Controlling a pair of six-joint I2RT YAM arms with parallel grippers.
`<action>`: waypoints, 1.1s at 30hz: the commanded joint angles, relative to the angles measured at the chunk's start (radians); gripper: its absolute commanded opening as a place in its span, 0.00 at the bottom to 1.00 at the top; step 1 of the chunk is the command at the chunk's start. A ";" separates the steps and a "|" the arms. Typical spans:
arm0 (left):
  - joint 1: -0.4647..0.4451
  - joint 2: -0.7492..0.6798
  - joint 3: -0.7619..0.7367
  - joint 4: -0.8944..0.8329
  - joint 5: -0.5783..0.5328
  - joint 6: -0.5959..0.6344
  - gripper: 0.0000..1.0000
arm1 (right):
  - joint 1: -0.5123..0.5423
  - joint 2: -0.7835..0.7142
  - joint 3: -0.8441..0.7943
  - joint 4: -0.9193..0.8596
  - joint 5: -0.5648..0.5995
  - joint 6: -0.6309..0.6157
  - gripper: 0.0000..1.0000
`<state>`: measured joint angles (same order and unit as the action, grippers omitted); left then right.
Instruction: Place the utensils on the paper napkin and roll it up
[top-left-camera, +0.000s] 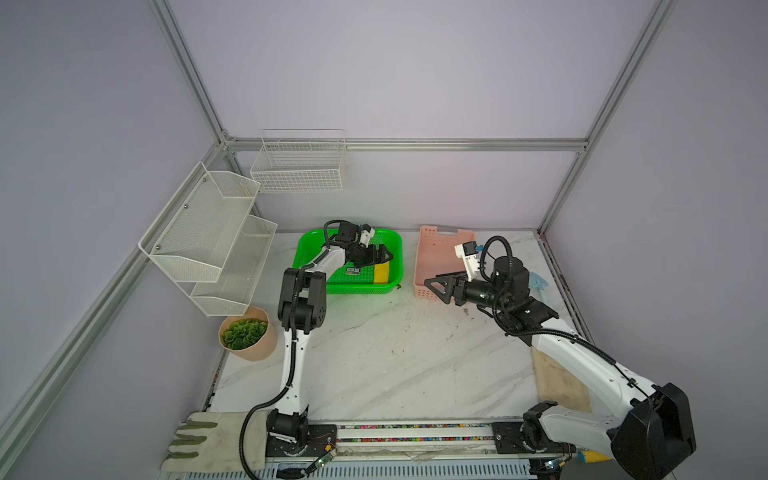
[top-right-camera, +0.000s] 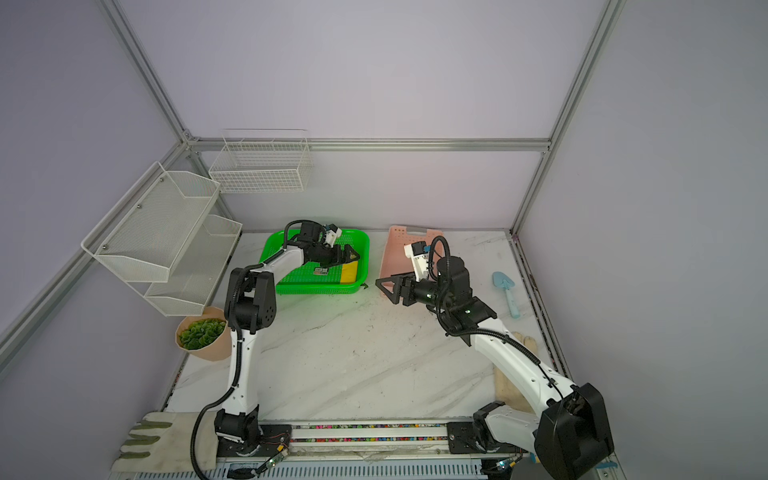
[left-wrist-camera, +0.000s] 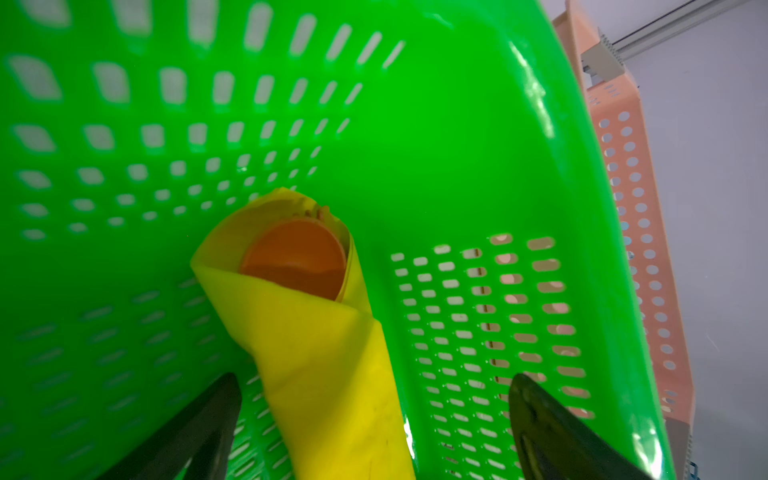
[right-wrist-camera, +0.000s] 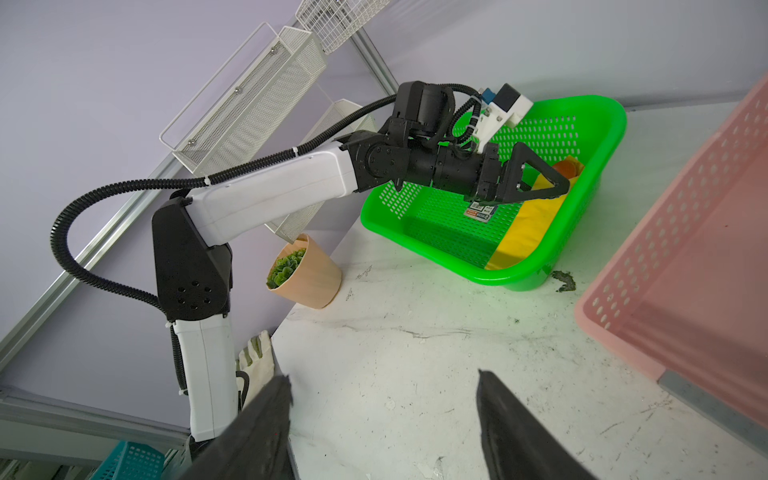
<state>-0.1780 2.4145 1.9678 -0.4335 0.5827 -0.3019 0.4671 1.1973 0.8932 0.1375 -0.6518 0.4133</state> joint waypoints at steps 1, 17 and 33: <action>0.006 -0.076 0.027 -0.054 -0.081 0.034 1.00 | -0.006 -0.014 0.022 0.010 -0.014 -0.002 0.72; 0.006 -0.373 -0.081 -0.040 -0.273 0.065 1.00 | -0.007 -0.009 0.061 -0.042 0.208 -0.023 0.97; -0.029 -1.103 -0.767 0.170 -0.711 0.157 1.00 | -0.007 -0.036 0.078 -0.163 0.828 -0.124 0.97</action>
<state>-0.1921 1.4178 1.3056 -0.3428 -0.0048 -0.1879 0.4652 1.1923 0.9516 0.0189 -0.0059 0.3225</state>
